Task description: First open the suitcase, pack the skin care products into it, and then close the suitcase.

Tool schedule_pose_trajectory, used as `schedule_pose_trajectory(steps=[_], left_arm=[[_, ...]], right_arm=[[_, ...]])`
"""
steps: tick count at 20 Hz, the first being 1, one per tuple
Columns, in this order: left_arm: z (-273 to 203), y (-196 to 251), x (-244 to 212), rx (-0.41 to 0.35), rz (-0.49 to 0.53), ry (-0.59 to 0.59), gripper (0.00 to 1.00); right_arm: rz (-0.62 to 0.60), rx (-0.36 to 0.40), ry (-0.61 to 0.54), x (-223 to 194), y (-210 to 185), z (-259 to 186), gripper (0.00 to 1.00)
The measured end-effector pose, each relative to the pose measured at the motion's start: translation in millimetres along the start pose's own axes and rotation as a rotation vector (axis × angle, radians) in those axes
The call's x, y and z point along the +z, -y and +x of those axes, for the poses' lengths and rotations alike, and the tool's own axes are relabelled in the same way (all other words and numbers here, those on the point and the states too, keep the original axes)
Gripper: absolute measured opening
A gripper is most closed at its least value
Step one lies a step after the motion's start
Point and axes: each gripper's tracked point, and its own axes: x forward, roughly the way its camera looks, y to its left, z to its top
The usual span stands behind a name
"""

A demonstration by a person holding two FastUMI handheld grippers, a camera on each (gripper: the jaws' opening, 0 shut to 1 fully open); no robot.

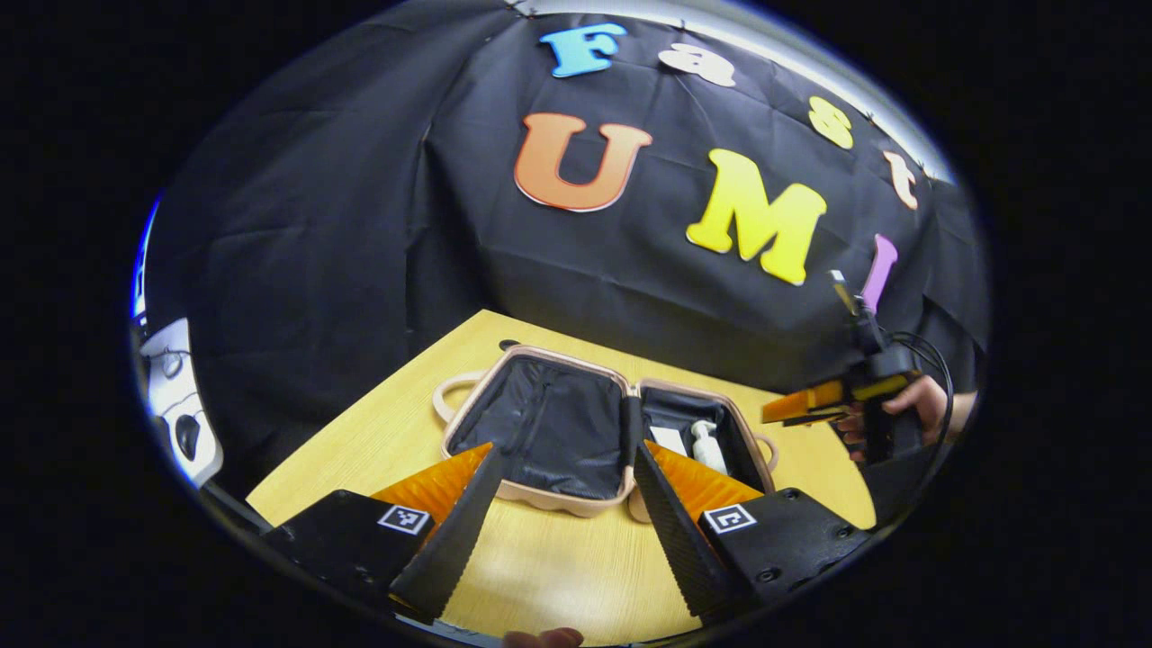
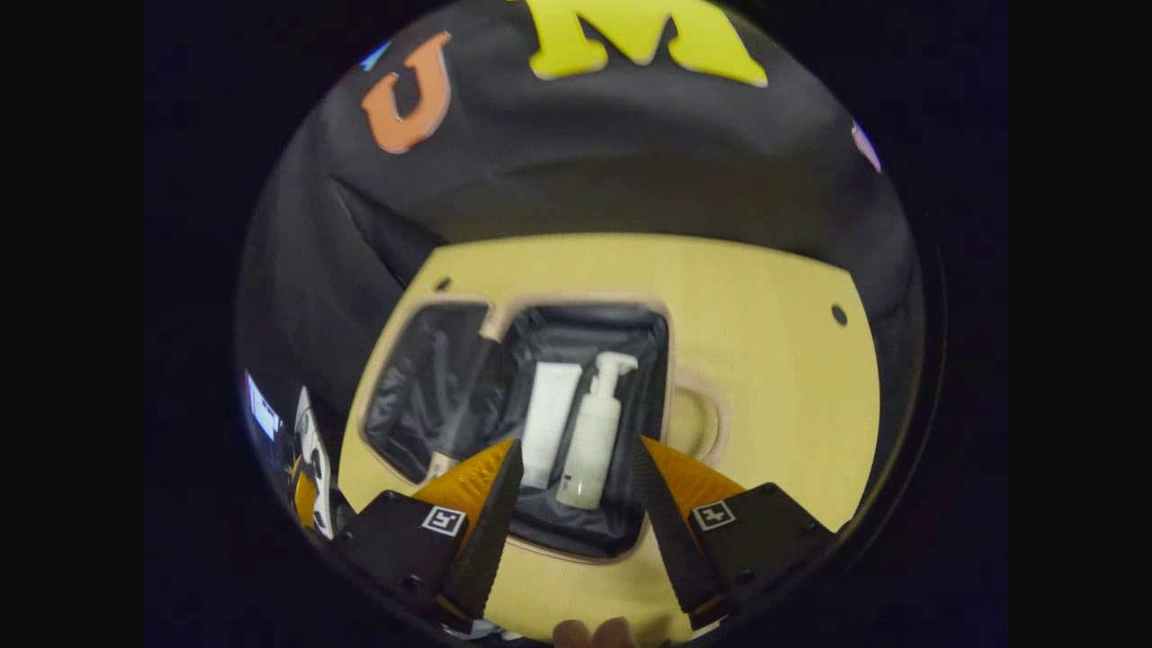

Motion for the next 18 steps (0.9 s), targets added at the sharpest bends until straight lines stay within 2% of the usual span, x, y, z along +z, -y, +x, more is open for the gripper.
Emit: schedule_pose_trajectory(steps=[3, 6, 8, 11, 14, 18], left_arm=[[30, -42, -1, -0.029, -0.146, -0.008, 0.94], [58, -80, -3, -0.074, -0.276, -0.025, 0.94], [75, -98, -1, -0.109, -0.351, -0.022, 0.94], [98, -120, -4, -0.144, -0.454, -0.032, 0.94], [123, -136, 2, -0.193, -0.619, -0.025, 0.95], [157, -157, -16, -0.206, -0.797, -0.09, 0.95]], right_arm=[[-0.148, 0.068, 0.269, 45, -12, -70, 0.73], [-0.26, 0.11, 0.447, 70, -23, -132, 0.73], [-0.272, 0.1, 0.546, 85, -23, -160, 0.7], [-0.227, 0.067, 0.562, 89, -6, -168, 0.72], [-0.196, 0.009, 0.534, 93, 18, -168, 0.72], [-0.203, -0.006, 0.53, 100, 16, -169, 0.72]])
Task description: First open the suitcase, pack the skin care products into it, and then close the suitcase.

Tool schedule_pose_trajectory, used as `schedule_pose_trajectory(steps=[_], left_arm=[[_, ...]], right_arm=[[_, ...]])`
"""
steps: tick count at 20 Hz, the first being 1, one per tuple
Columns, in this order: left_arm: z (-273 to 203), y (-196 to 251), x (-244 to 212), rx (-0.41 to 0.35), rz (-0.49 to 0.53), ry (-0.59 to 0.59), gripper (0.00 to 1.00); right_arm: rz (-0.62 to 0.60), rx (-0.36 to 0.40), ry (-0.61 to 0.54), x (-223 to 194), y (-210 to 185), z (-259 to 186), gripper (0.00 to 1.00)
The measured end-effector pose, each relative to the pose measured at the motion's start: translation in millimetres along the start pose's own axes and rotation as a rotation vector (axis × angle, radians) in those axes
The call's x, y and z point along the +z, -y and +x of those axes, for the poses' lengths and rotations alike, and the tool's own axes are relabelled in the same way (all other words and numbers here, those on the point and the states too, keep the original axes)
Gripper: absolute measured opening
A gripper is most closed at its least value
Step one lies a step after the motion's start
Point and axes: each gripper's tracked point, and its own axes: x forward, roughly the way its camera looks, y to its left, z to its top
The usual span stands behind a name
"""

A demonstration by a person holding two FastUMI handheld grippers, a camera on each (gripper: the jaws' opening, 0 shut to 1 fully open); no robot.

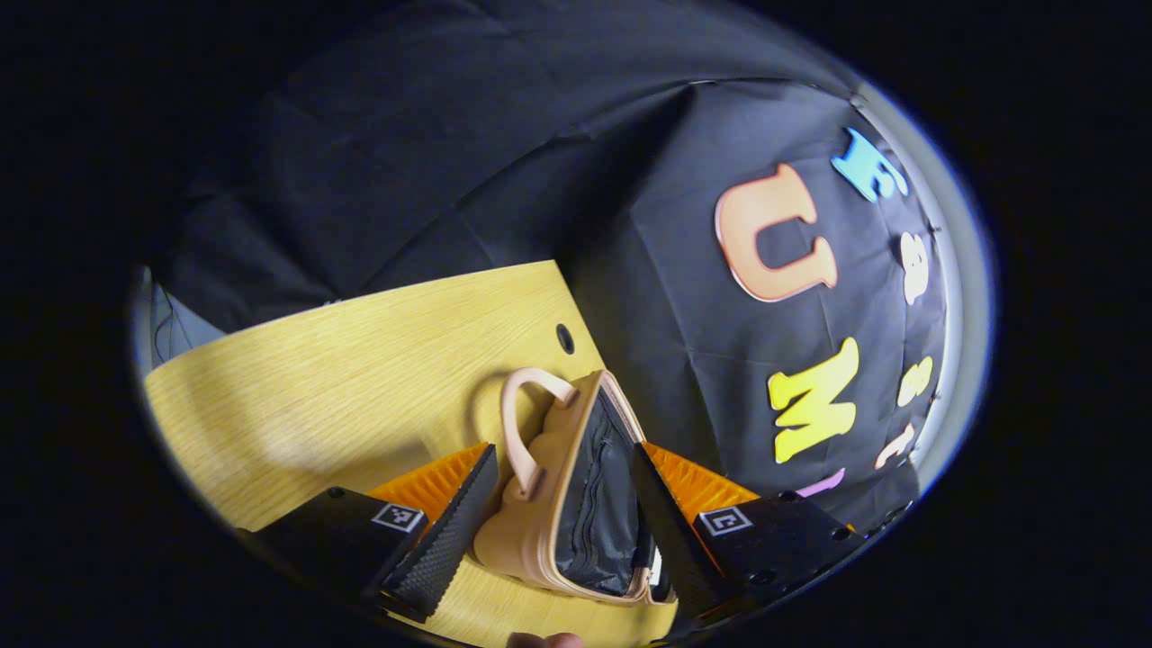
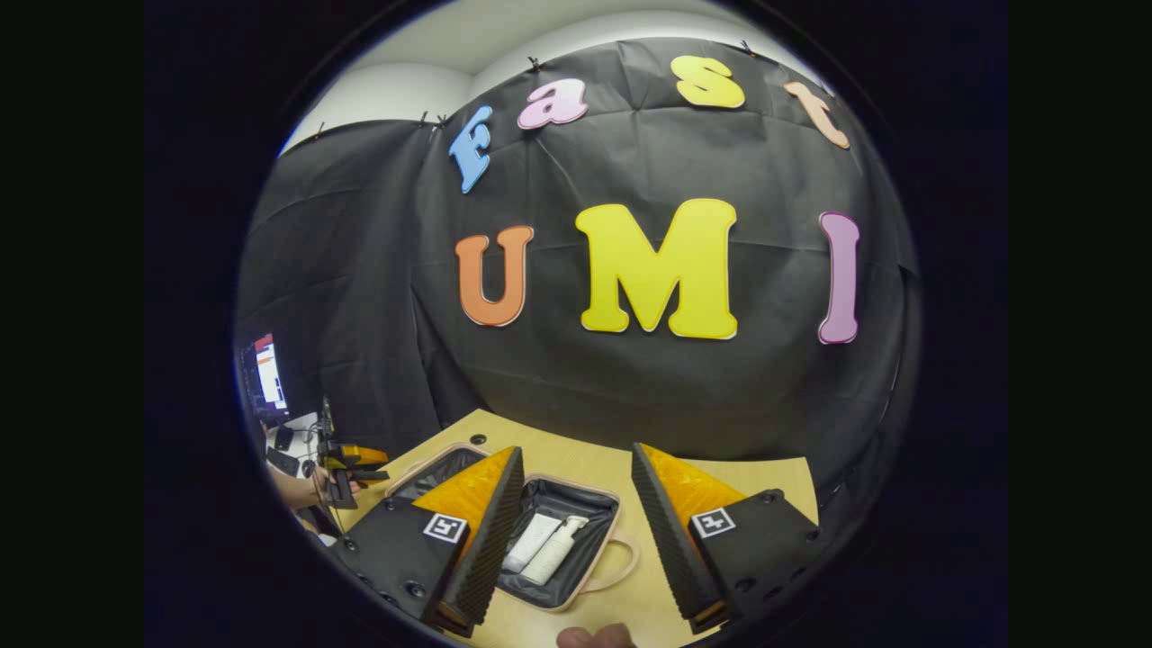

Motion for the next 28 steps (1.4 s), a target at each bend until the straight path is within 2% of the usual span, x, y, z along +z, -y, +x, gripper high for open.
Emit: schedule_pose_trajectory(steps=[3, 6, 8, 10, 13, 14, 16, 17, 18, 19, 20, 21, 22, 28], left_arm=[[18, -14, 1, 0.003, -0.059, -0.023, 0.94], [34, -16, 6, -0.008, -0.067, -0.014, 0.93], [47, -12, 12, -0.04, -0.105, -0.006, 0.92], [59, -10, 13, -0.064, -0.157, -0.015, 0.84], [77, -10, 10, -0.068, -0.19, -0.035, 0.77], [80, -10, 12, -0.063, -0.191, -0.036, 0.68], [80, -5, 10, -0.058, -0.158, -0.039, 0.55], [78, 0, 11, -0.057, -0.152, -0.042, 0.52], [74, 6, 13, -0.056, -0.142, -0.038, 0.62], [71, 15, 18, -0.065, -0.129, -0.03, 0.47], [67, 27, 24, -0.082, -0.118, -0.013, 0.43], [62, 42, 29, -0.106, -0.106, -0.001, 0.55], [56, 63, 33, -0.133, -0.088, 0.003, 0.38], [37, 184, 11, -0.235, 0.164, 0.007, 0.23]], right_arm=[[-0.024, -0.008, -0.004, 5, -4, 2, 0.72], [-0.038, -0.006, -0.026, -1, -11, 4, 0.72], [-0.061, -0.015, -0.042, -5, -11, 5, 0.72], [-0.103, -0.026, -0.044, -6, -11, 3, 0.72], [-0.171, -0.035, -0.035, -3, -13, -1, 0.72], [-0.186, -0.036, -0.03, -2, -13, -2, 0.72], [-0.196, -0.034, -0.022, -3, -18, -4, 0.72], [-0.184, -0.03, -0.017, -4, -20, -5, 0.72], [-0.161, -0.021, -0.013, -3, -24, -7, 0.72], [-0.14, -0.013, -0.013, -5, -26, -8, 0.71], [-0.122, -0.007, -0.007, -6, -25, -9, 0.72], [-0.11, -0.005, 0.003, -4, -22, -10, 0.71], [-0.099, -0.006, 0.017, 0, -20, -11, 0.72], [-0.015, -0.026, 0.092, 11, 9, -43, 0.72]])
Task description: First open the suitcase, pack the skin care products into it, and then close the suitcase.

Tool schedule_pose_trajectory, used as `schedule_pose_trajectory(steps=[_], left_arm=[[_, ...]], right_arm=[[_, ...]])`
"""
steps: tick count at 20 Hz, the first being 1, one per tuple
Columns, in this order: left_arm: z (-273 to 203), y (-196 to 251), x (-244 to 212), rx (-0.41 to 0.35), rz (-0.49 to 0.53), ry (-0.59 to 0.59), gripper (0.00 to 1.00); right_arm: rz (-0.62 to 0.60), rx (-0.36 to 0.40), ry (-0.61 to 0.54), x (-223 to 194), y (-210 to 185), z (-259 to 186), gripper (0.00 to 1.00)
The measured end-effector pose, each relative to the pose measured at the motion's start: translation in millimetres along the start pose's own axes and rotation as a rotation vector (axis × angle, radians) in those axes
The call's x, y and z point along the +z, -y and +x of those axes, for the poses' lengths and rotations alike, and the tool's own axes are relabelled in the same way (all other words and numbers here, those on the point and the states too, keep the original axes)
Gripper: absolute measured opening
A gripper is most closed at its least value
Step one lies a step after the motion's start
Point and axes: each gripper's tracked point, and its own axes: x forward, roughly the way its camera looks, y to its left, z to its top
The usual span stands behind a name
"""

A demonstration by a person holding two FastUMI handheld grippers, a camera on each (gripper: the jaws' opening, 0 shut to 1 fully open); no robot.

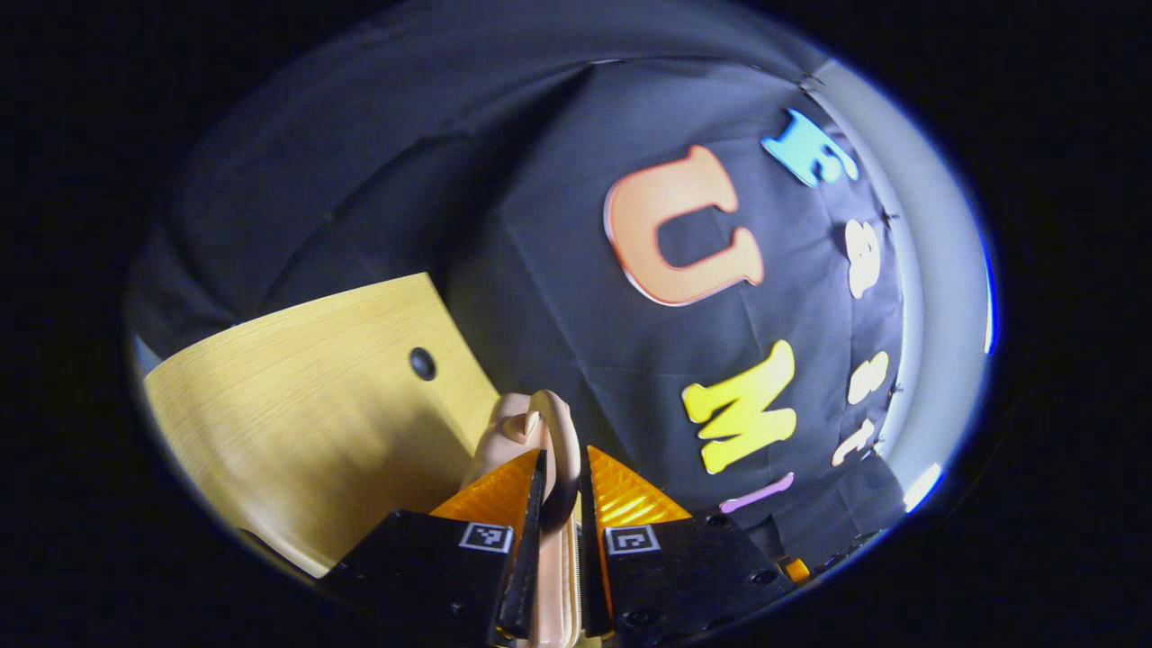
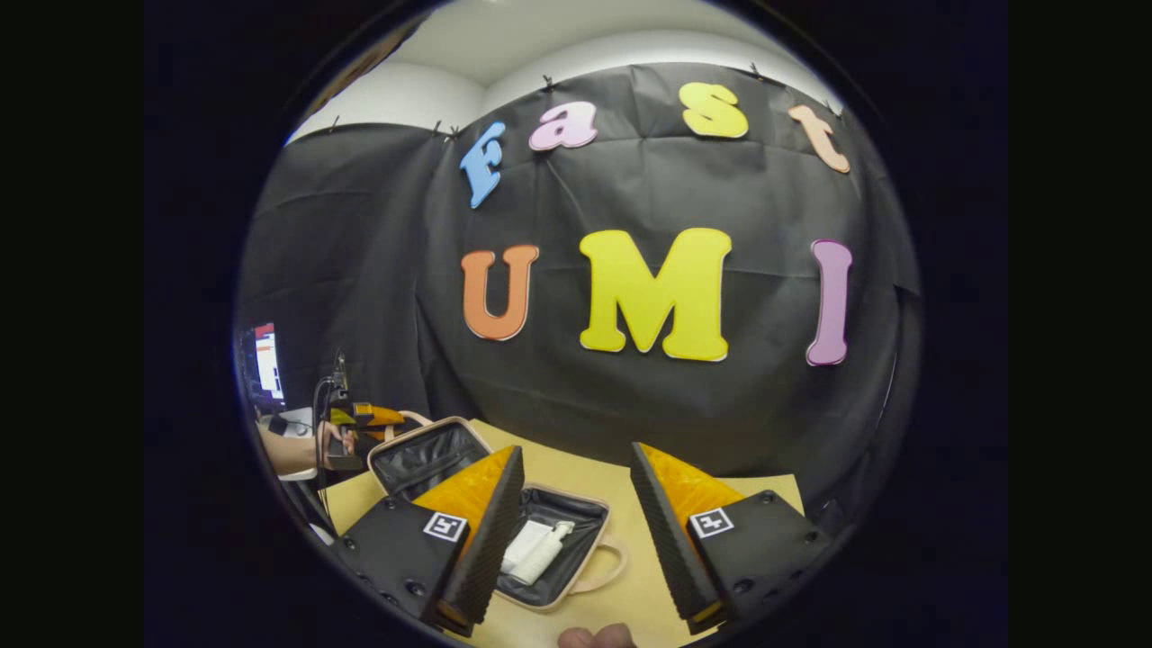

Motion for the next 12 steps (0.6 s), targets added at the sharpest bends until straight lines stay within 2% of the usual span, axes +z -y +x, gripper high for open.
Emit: schedule_pose_trajectory(steps=[2, 6, 7, 8, 12], left_arm=[[7, 43, -15, -0.032, 0.078, -0.003, 0.2], [19, 113, -62, -0.076, 0.185, -0.049, 0.21], [22, 124, -79, -0.074, 0.225, -0.064, 0.12], [27, 133, -96, -0.056, 0.27, -0.073, 0.2], [42, 166, -158, 0.029, 0.515, -0.096, 0.18]], right_arm=[[-0.001, -0.023, 0.018, 3, 15, -16, 0.72], [-0.018, -0.097, 0.064, 10, 48, -50, 0.71], [-0.036, -0.129, 0.073, 10, 57, -57, 0.71], [-0.047, -0.153, 0.083, 12, 63, -65, 0.72], [-0.068, -0.209, 0.122, 16, 78, -88, 0.71]])
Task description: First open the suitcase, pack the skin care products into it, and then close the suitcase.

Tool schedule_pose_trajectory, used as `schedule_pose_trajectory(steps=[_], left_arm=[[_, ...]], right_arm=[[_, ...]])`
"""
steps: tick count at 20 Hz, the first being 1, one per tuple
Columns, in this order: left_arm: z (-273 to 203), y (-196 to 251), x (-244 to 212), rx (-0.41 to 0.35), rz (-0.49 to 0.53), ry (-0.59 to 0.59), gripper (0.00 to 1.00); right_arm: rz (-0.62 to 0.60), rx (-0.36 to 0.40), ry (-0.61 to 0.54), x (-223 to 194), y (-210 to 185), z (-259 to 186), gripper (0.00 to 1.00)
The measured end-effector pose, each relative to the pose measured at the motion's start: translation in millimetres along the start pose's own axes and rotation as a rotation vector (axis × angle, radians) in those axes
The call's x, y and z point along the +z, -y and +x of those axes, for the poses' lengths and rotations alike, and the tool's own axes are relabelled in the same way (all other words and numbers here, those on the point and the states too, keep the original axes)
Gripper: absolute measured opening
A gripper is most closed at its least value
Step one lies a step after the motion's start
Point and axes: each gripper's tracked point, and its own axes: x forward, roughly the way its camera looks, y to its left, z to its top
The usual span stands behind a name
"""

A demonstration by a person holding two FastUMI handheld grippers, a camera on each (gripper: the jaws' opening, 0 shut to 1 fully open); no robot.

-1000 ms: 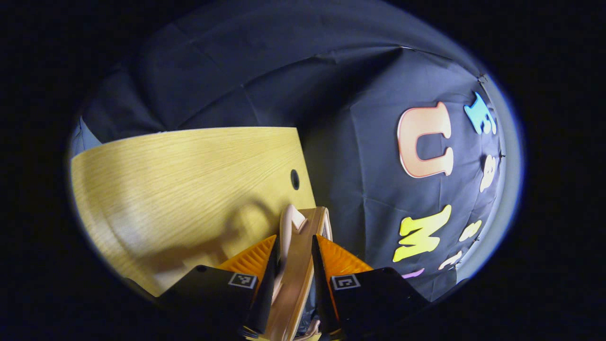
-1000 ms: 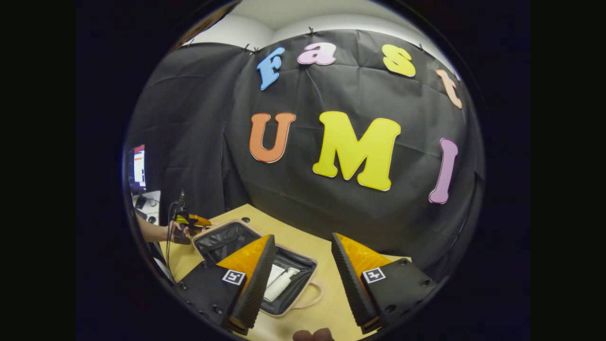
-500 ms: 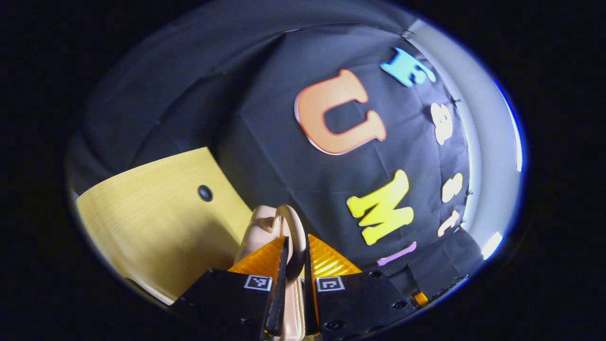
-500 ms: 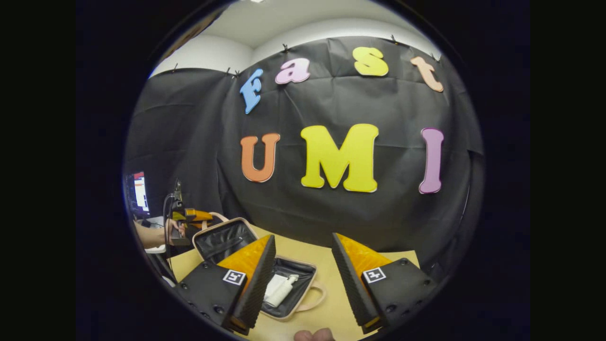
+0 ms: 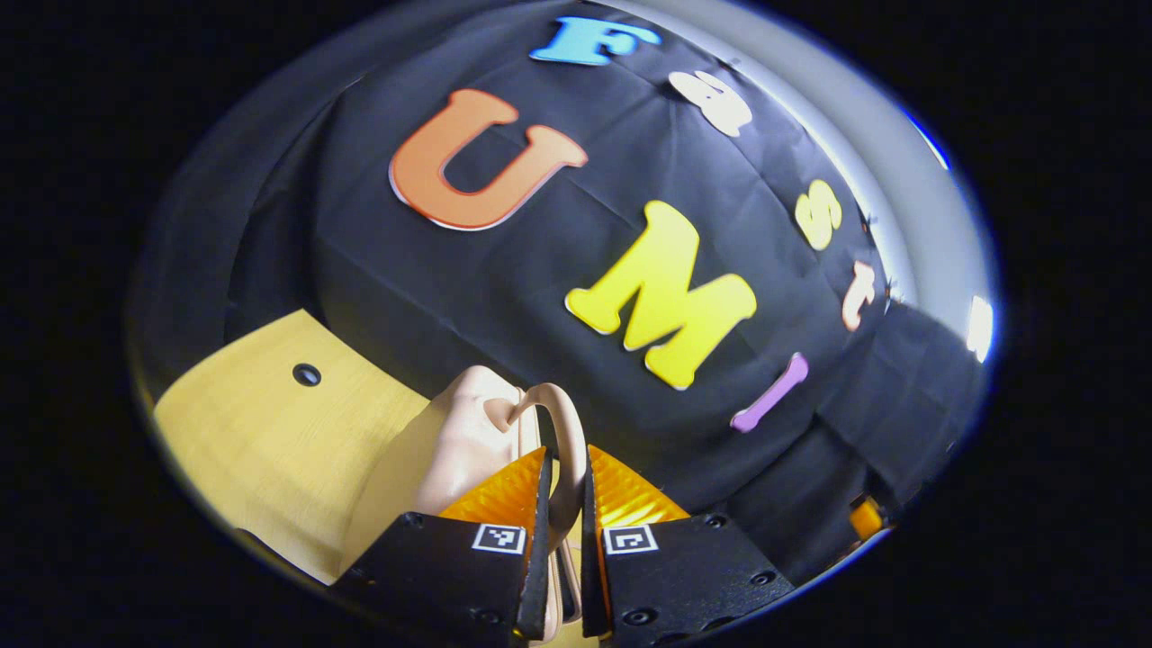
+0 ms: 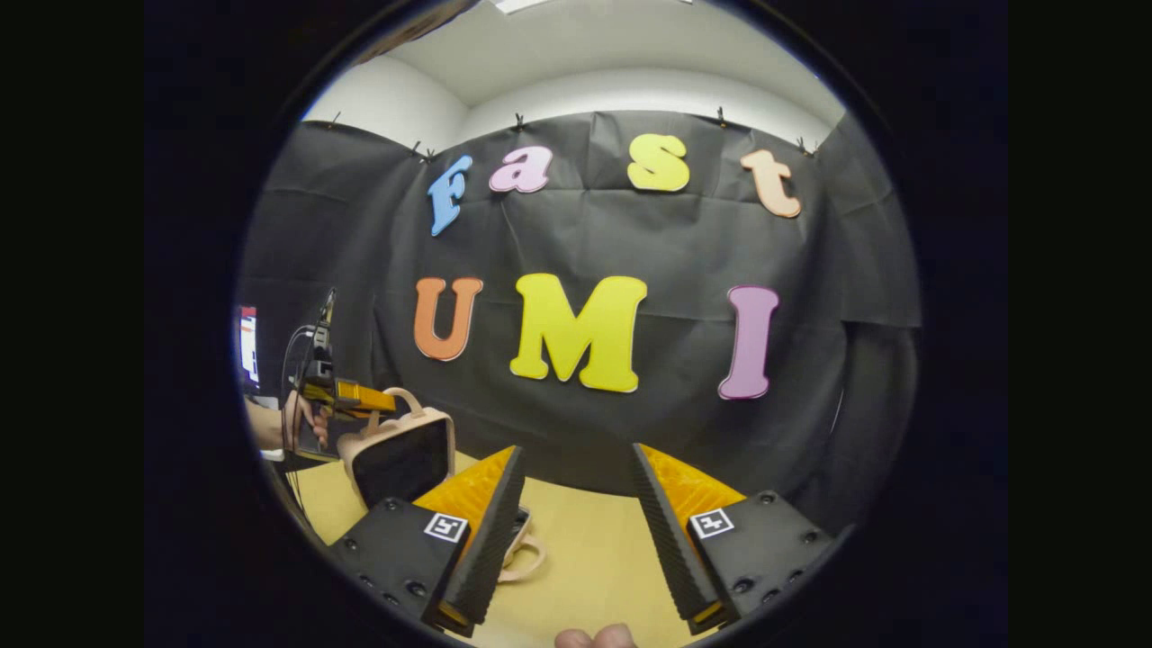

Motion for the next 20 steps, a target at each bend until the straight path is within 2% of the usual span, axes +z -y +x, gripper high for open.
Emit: schedule_pose_trajectory(steps=[3, 5, 7, 11, 14, 20], left_arm=[[25, 32, -39, 0.059, 0.231, -0.066, 0.17], [38, 41, -65, 0.118, 0.389, -0.065, 0.16], [45, 47, -90, 0.141, 0.467, -0.063, 0.15], [66, 51, -141, 0.156, 0.451, -0.079, 0.13], [82, 56, -183, 0.168, 0.481, -0.124, 0.13], [105, 44, -237, 0.2, 0.532, -0.213, 0.14]], right_arm=[[0.019, -0.026, 0.004, -3, 20, -14, 0.72], [0.007, -0.053, 0.004, -5, 35, -24, 0.71], [-0.002, -0.086, -0.005, -9, 53, -33, 0.71], [-0.019, -0.159, -0.055, -24, 89, -53, 0.72], [-0.05, -0.203, -0.101, -35, 114, -64, 0.71], [-0.052, -0.209, -0.144, -47, 135, -64, 0.72]])
